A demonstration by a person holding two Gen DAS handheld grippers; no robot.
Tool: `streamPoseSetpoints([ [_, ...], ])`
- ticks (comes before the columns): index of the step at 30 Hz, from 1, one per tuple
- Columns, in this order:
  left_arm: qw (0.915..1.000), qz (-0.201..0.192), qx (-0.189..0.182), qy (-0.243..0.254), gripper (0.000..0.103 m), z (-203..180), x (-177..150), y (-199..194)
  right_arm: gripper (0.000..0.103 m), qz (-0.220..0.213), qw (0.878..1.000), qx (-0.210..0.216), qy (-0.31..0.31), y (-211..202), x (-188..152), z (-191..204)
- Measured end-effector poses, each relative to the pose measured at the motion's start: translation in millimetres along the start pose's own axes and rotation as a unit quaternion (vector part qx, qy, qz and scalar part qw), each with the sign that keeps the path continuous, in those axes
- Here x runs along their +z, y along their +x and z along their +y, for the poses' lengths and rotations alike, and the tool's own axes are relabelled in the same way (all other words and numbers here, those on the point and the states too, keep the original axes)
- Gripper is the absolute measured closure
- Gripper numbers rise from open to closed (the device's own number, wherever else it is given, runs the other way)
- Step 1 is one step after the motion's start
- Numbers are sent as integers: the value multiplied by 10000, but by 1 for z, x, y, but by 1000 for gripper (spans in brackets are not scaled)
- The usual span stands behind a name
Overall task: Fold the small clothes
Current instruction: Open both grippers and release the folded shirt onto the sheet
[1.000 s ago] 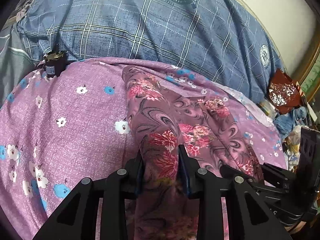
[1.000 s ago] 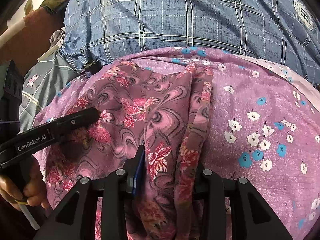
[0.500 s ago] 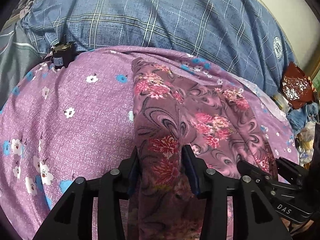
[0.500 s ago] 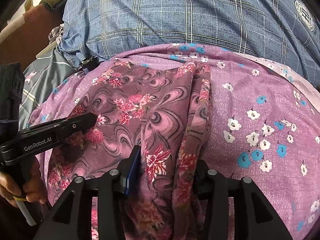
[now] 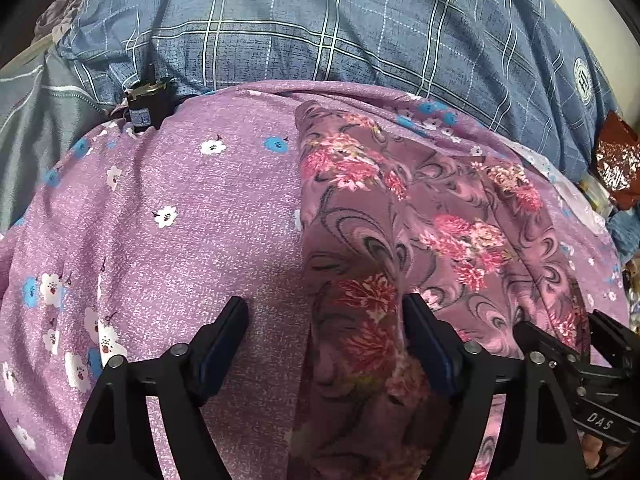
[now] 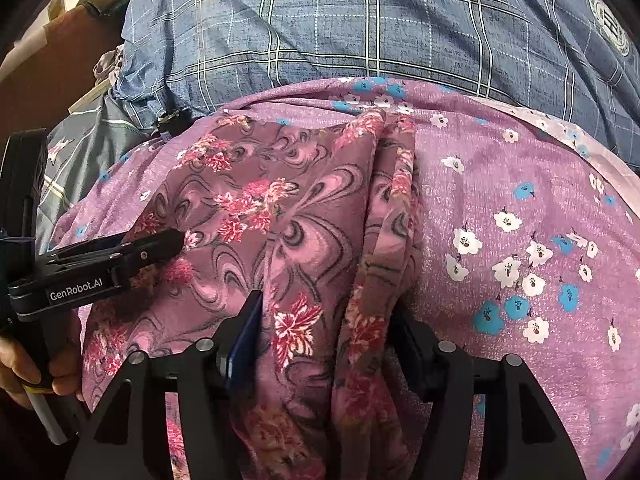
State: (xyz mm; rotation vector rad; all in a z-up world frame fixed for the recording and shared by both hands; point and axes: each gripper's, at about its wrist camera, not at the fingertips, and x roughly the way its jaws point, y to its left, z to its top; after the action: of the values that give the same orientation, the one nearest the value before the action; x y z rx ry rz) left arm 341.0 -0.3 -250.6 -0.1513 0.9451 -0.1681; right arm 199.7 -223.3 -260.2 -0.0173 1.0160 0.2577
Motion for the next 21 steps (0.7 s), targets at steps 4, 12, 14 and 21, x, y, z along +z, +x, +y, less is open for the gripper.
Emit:
streamPoseSetpoints([
  [4,10000,-35,-27,-75,22,1,4,-5,36,59,9998,115,147,1,1,-6],
  [12,9930,-1040,-253,-505,25,7,24,-49,34,-771,9943,390,630,-48,27,-30],
  [14,9921,-1123,-158,-527,25,6,29,-47,37,-957,9912,463,794,-52,35,-35],
  [21,9964,-641,316,-446,27,-10,41,-7,85,-765,9906,744,858,-16,65,-24],
])
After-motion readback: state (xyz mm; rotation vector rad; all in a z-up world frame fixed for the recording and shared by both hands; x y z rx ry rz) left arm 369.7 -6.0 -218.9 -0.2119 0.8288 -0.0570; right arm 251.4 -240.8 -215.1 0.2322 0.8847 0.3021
